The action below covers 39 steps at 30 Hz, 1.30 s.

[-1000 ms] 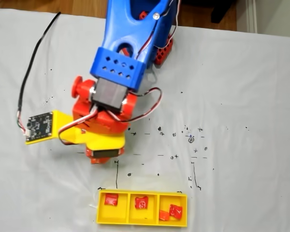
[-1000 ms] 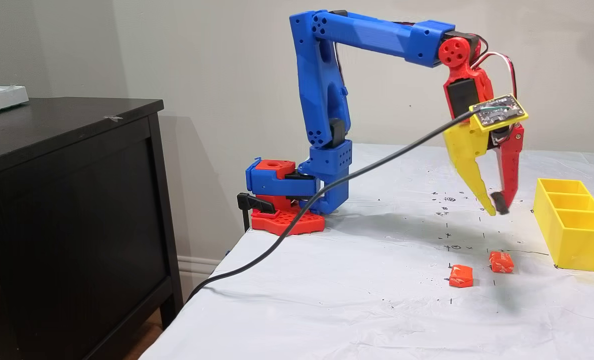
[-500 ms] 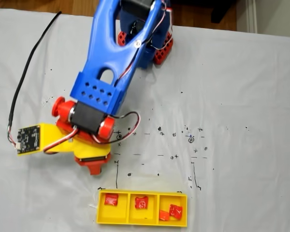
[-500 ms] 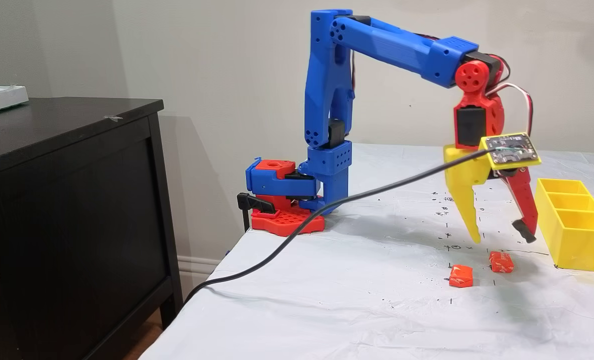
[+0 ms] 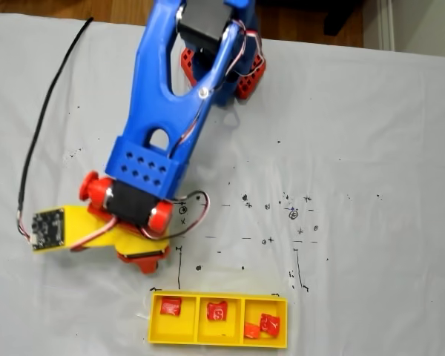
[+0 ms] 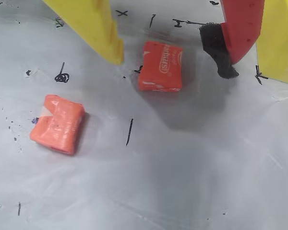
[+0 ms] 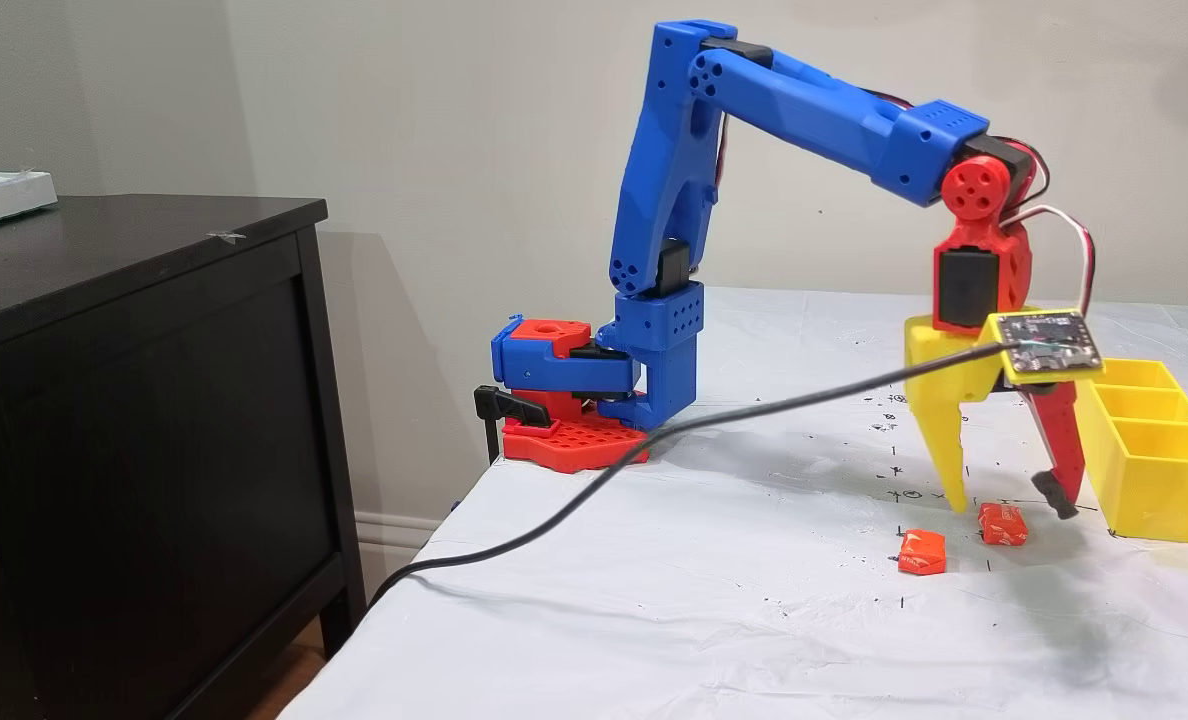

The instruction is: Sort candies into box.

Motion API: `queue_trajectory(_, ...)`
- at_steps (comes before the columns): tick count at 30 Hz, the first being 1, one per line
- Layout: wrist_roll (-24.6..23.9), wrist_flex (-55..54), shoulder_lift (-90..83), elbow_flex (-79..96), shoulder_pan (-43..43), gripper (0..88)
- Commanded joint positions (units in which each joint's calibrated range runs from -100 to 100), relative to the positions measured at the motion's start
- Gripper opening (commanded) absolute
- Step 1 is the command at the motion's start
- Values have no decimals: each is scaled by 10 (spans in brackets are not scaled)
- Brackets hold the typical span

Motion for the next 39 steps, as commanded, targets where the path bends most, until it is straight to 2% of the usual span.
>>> queue_trajectory(1,-6,1,13,-68,-8,241)
queue_trajectory(7,-11,0,54,-90,-17,233)
queue_trajectory(18,-7,20,42,-74,-11,2)
queue_trajectory(31,-23,15,-100,-34,-21,2)
queue_trajectory(39,-64,-25,-227,-8,-51,2)
